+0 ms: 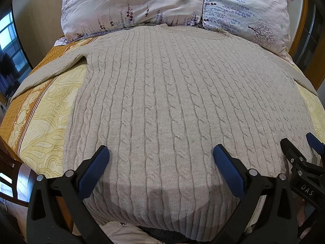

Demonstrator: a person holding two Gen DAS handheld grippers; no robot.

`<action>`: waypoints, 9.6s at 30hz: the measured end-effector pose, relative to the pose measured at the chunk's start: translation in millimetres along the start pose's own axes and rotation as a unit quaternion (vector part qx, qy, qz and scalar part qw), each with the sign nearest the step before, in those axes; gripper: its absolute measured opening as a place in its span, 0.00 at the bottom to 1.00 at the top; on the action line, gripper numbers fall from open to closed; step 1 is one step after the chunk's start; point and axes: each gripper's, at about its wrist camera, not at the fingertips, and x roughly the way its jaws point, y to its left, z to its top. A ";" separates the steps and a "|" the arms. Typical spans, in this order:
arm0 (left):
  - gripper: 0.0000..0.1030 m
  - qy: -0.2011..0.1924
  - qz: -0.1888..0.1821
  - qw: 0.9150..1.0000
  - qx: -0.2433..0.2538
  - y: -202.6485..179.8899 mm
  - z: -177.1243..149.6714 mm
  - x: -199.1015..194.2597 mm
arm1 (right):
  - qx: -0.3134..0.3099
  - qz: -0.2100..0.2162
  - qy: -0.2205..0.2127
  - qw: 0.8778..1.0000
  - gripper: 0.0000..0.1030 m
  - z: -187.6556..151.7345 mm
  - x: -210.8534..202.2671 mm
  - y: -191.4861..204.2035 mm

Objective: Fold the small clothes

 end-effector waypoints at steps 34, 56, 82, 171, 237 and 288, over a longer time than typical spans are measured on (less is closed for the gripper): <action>0.98 0.027 -0.003 1.000 0.009 -0.4 7.4 4.5 | -0.025 0.020 0.018 0.999 0.99 5.4 4.8 -1.9; 0.98 -0.036 -0.087 0.995 -0.010 29.3 81.5 12.5 | 0.300 0.134 0.029 0.944 0.68 94.0 64.0 -192.3; 0.98 -0.059 -0.123 0.991 0.019 25.7 151.5 40.6 | 0.468 0.053 -0.016 0.882 0.16 104.9 112.4 -321.7; 0.50 0.056 -0.252 0.944 -0.204 103.4 196.1 134.2 | 0.372 0.214 0.068 0.901 0.48 112.8 100.1 -152.2; 0.58 0.118 -0.279 0.937 -0.173 145.3 173.4 107.8 | 0.228 0.193 0.062 0.952 0.55 131.0 95.6 -73.6; 0.05 -0.149 -0.273 0.873 -0.375 287.3 194.2 18.0 | 0.183 0.221 0.033 0.957 0.61 135.1 83.2 -65.0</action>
